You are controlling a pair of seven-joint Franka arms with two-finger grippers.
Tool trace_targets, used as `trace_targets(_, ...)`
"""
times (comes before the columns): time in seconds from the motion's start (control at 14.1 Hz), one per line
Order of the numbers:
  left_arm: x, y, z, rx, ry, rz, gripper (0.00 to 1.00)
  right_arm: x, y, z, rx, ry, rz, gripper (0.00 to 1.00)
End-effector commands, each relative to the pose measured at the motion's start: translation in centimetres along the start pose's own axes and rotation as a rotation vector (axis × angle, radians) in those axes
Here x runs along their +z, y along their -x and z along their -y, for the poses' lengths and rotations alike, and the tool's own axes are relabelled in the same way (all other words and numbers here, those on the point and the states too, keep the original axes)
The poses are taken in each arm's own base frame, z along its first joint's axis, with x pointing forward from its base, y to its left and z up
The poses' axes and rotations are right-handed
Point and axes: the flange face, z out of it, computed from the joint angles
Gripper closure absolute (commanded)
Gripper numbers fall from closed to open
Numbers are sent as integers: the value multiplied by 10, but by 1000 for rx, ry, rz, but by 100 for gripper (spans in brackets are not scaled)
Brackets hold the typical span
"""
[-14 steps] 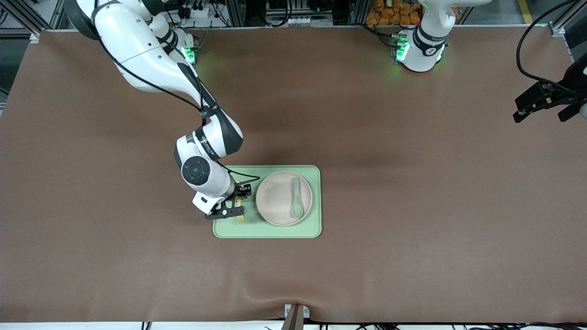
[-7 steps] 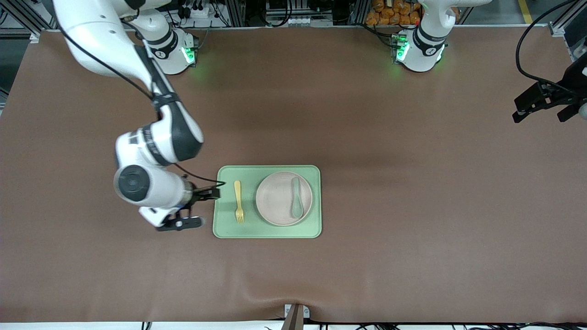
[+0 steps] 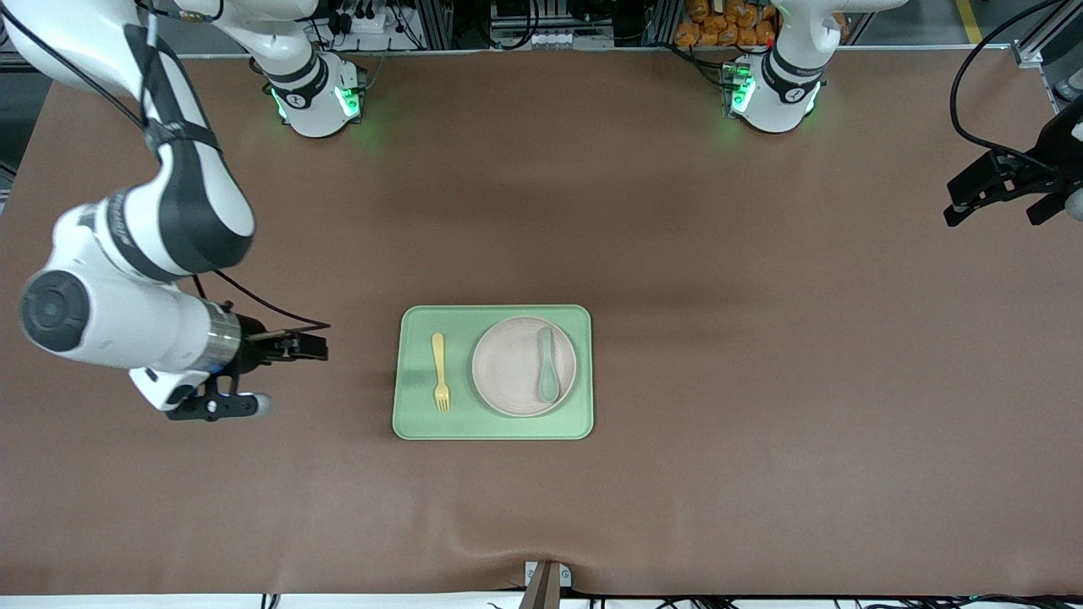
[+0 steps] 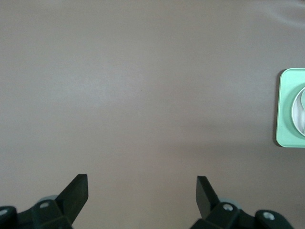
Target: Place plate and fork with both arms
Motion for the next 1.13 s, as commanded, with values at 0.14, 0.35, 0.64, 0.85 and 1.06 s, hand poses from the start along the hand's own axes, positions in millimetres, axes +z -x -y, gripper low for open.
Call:
trace_targets(0.14, -11, 14, -13, 40, -8, 0, 0, -87, 54, 12, 30, 54, -59, 0)
trace_targets(0.35, -8, 20, -14, 42, -9, 9, 0, -132, 89, 8, 51, 78, -120, 0)
trace_targets(0.64, -1, 25, -17, 47, -11, 27, 0, -170, 144, -9, 83, 111, -184, 0)
trace_targets(0.85, -3, 28, -19, 51, -11, 26, 0, -182, 162, -18, 91, 117, -209, 0)
trace_targets(1.06, -2, 31, -19, 51, -12, 29, 0, -187, 149, -11, 77, 114, -228, 0)
